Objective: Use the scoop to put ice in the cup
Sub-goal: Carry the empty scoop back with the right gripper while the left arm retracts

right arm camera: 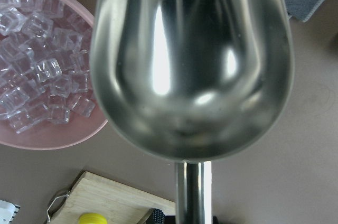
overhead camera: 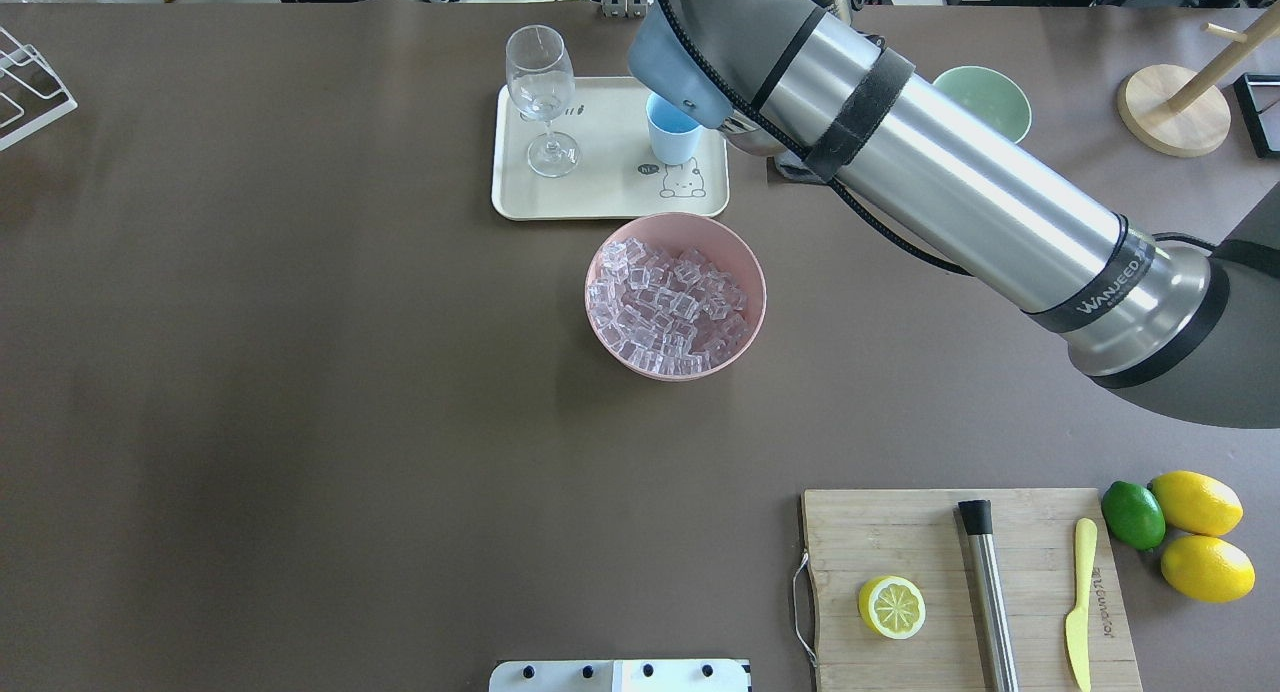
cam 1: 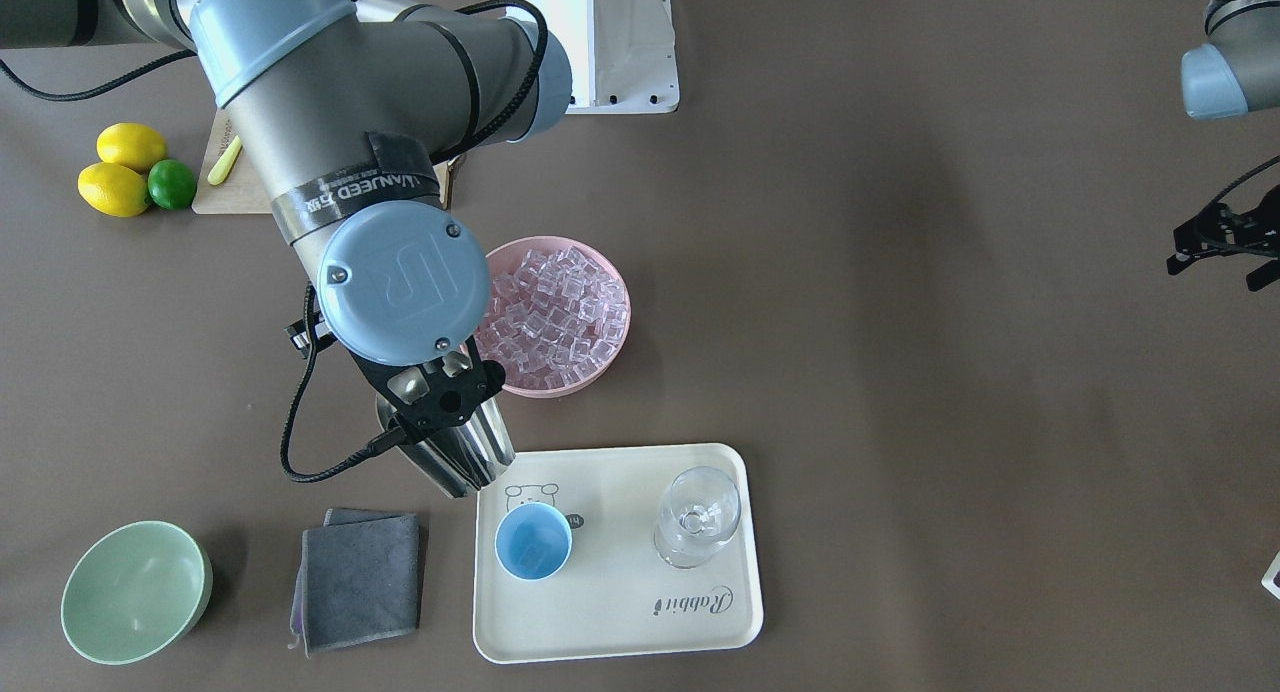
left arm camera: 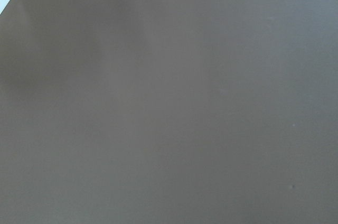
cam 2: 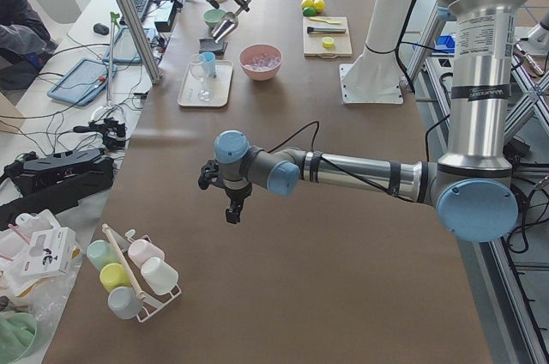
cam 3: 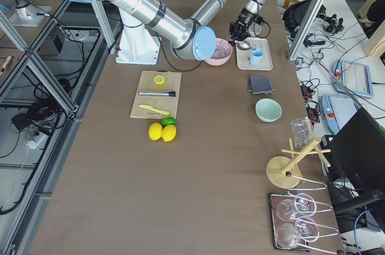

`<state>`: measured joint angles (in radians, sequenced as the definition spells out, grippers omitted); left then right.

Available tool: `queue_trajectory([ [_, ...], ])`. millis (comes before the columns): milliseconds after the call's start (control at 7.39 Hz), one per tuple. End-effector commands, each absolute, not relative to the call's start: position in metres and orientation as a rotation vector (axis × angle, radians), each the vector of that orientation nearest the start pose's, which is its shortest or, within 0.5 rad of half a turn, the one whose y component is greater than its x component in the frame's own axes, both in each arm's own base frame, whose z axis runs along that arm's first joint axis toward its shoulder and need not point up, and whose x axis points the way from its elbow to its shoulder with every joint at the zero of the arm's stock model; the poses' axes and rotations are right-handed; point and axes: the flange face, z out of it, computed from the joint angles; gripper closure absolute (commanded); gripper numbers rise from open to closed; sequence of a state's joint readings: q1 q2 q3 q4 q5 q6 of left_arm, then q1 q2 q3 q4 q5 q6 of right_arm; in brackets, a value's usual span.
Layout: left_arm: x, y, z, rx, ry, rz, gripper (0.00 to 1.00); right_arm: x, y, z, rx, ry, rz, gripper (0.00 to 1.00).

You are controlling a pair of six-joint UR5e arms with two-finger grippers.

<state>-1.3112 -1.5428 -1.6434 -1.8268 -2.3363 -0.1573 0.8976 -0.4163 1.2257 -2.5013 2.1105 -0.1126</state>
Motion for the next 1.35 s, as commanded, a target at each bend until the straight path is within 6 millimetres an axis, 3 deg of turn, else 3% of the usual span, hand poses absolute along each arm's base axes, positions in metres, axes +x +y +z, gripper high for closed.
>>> queue_trajectory([
  [0,-0.005,-0.469,0.673,0.028,0.884,0.025,0.01,-0.332,-0.622,0.168,-0.169,-0.49,-0.685,1.0],
  [271,-0.006,-0.472,0.682,0.011,0.882,0.012,0.01,-0.252,-0.579,0.207,-0.118,-0.502,-0.604,1.0],
  [406,-0.02,-0.473,0.679,0.031,0.884,-0.011,0.01,-0.205,-0.545,0.243,-0.092,-0.507,-0.57,1.0],
  [541,-0.032,-0.467,0.671,0.011,0.892,-0.049,0.01,-0.169,-0.525,0.267,-0.083,-0.506,-0.53,1.0],
  [677,-0.037,-0.468,0.646,-0.074,0.895,-0.103,0.01,-0.141,-0.517,0.291,-0.097,-0.51,-0.472,1.0],
  [812,-0.038,-0.464,0.622,-0.119,0.885,-0.119,0.01,-0.122,-0.499,0.317,-0.109,-0.548,-0.387,1.0],
  [948,-0.044,-0.454,0.618,-0.115,0.874,-0.129,0.01,-0.113,-0.472,0.349,-0.105,-0.574,-0.305,1.0],
  [1218,-0.057,-0.45,0.629,-0.097,0.763,-0.124,0.01,-0.11,-0.455,0.409,-0.075,-0.629,-0.228,1.0],
])
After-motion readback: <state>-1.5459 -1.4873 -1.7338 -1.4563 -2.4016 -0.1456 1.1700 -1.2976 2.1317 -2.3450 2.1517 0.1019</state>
